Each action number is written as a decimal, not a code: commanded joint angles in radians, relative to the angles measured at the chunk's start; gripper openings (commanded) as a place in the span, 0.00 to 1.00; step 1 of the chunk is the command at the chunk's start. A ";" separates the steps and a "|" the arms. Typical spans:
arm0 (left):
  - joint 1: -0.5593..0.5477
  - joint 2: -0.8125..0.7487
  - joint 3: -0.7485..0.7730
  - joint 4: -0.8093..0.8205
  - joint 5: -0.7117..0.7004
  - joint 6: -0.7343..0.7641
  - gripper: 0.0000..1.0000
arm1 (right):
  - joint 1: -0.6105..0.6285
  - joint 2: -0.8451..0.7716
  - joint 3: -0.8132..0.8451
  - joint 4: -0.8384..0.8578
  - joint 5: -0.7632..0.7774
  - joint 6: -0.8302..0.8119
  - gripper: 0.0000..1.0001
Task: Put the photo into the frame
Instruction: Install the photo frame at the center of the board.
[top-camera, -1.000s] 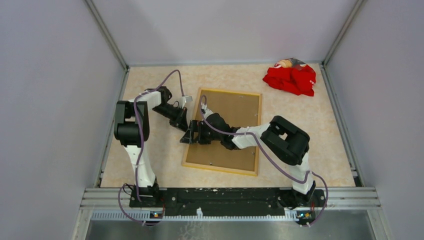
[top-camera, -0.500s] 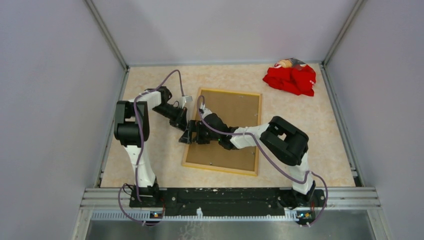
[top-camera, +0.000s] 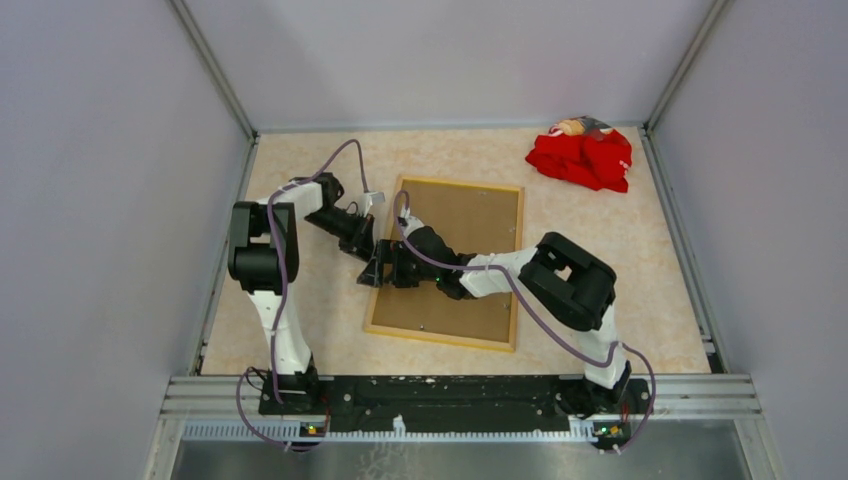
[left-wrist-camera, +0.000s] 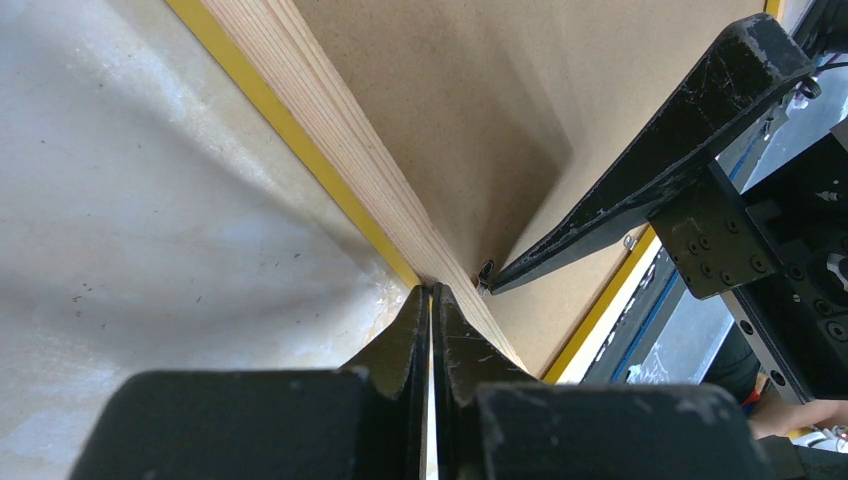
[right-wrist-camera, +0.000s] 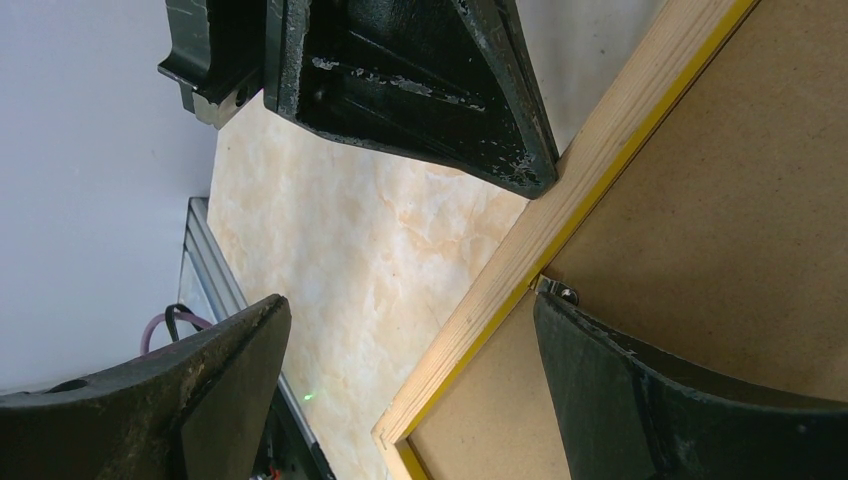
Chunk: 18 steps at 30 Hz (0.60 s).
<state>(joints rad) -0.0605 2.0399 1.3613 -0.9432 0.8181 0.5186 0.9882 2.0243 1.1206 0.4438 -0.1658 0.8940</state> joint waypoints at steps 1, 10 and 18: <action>-0.012 -0.018 -0.016 0.052 -0.030 0.029 0.05 | 0.009 0.038 0.014 -0.037 0.045 -0.013 0.92; -0.012 -0.030 -0.012 0.036 -0.028 0.042 0.04 | 0.005 0.030 0.028 -0.017 0.033 -0.020 0.92; 0.009 -0.059 0.039 -0.032 -0.056 0.113 0.15 | -0.128 -0.297 -0.115 -0.056 -0.075 -0.043 0.98</action>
<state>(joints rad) -0.0605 2.0369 1.3647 -0.9527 0.8131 0.5560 0.9382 1.9514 1.0321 0.4618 -0.2180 0.9100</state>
